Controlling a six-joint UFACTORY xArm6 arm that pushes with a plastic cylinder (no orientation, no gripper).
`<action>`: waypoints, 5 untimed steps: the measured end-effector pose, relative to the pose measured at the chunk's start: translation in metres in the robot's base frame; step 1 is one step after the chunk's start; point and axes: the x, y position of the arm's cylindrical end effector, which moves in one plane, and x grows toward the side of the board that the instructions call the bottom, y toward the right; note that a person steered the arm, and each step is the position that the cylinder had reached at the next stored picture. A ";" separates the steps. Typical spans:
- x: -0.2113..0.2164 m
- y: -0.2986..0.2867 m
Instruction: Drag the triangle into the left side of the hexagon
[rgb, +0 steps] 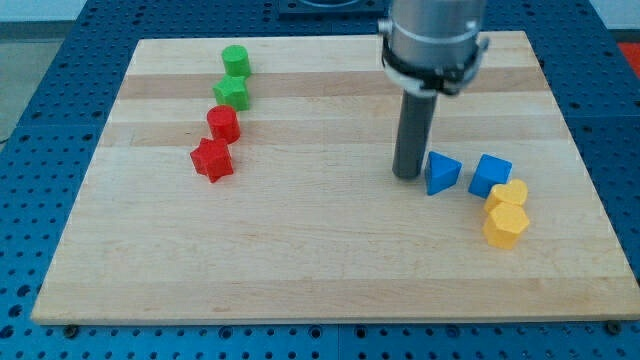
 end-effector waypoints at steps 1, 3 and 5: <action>0.036 0.000; 0.075 0.002; 0.024 0.002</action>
